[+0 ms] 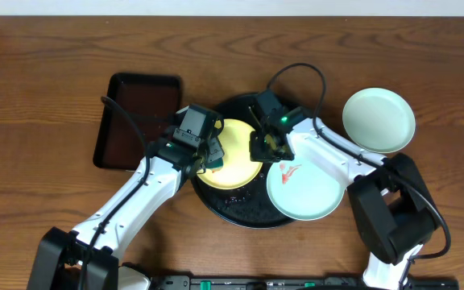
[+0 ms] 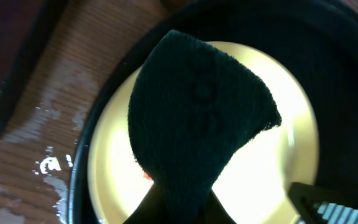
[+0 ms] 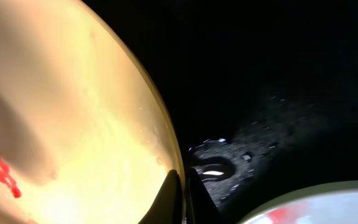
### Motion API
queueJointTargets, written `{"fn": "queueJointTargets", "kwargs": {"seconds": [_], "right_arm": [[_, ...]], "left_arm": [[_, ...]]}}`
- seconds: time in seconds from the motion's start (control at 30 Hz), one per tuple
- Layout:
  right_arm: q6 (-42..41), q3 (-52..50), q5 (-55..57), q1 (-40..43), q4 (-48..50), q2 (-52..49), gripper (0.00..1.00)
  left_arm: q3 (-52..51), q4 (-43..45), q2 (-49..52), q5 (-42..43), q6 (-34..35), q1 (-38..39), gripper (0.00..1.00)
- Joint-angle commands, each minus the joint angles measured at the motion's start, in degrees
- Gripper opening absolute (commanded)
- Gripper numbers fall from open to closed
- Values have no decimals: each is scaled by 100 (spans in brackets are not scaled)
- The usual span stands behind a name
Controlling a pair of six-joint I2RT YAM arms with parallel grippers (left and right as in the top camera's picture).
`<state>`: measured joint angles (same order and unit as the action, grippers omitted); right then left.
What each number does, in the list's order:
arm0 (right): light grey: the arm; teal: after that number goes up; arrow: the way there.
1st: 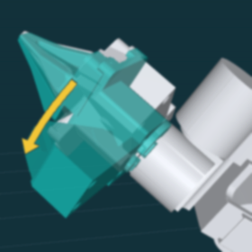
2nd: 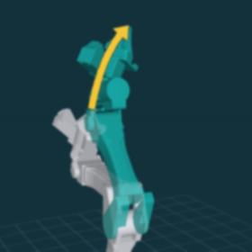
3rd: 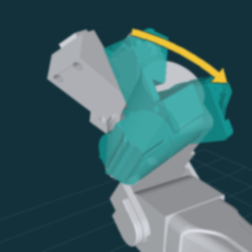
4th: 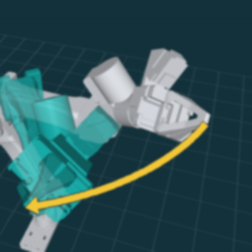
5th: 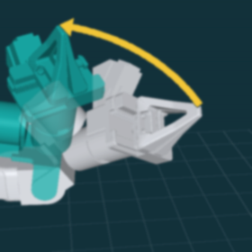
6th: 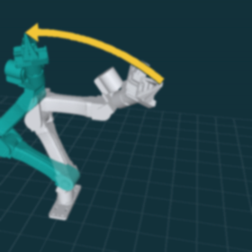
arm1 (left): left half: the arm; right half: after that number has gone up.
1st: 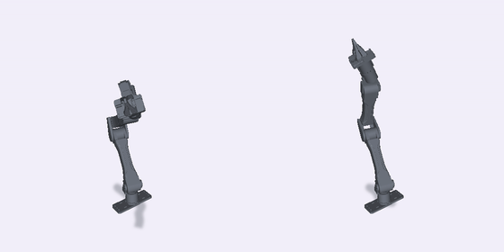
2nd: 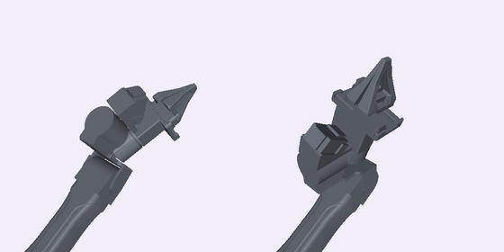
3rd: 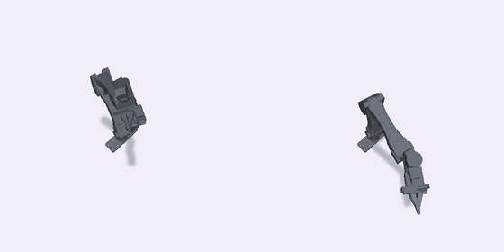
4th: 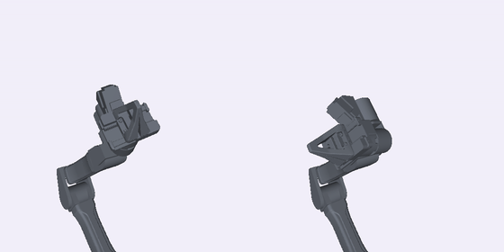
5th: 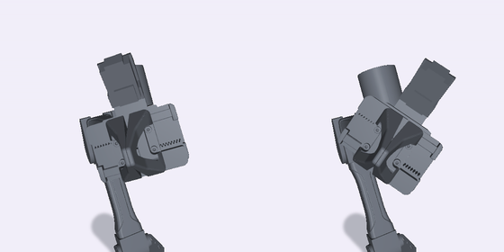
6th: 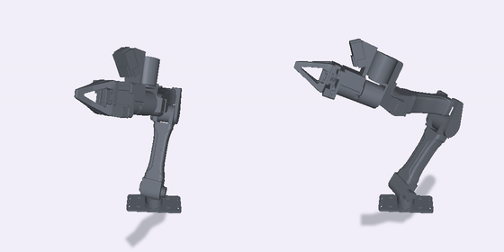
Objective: Clean dirty plates on tray and stack at the side
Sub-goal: 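Grip the yellow plate rim and drag it to tray center, then scrub the yellow plate with the sponge in the left gripper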
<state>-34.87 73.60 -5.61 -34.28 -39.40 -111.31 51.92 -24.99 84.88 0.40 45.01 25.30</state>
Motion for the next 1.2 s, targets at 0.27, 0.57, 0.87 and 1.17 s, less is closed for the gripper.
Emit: {"fn": "queueJointTargets", "kwargs": {"seconds": [0.27, 0.57, 0.87, 1.17], "right_arm": [[103, -28, -17, -105, -2, -39, 1], [61, -28, 236, -105, -17, -39, 1], [63, -28, 238, -107, -17, -39, 1], [63, -28, 240, -103, -2, -39, 1]], "left_arm": [[-48, 52, 11, 328, 254, 37, 8], [-48, 308, 11, 321, 247, 326, 8], [-48, 337, 24, 299, 249, 356, 8], [-48, 562, 435, 313, 627, 356, 8]]}}
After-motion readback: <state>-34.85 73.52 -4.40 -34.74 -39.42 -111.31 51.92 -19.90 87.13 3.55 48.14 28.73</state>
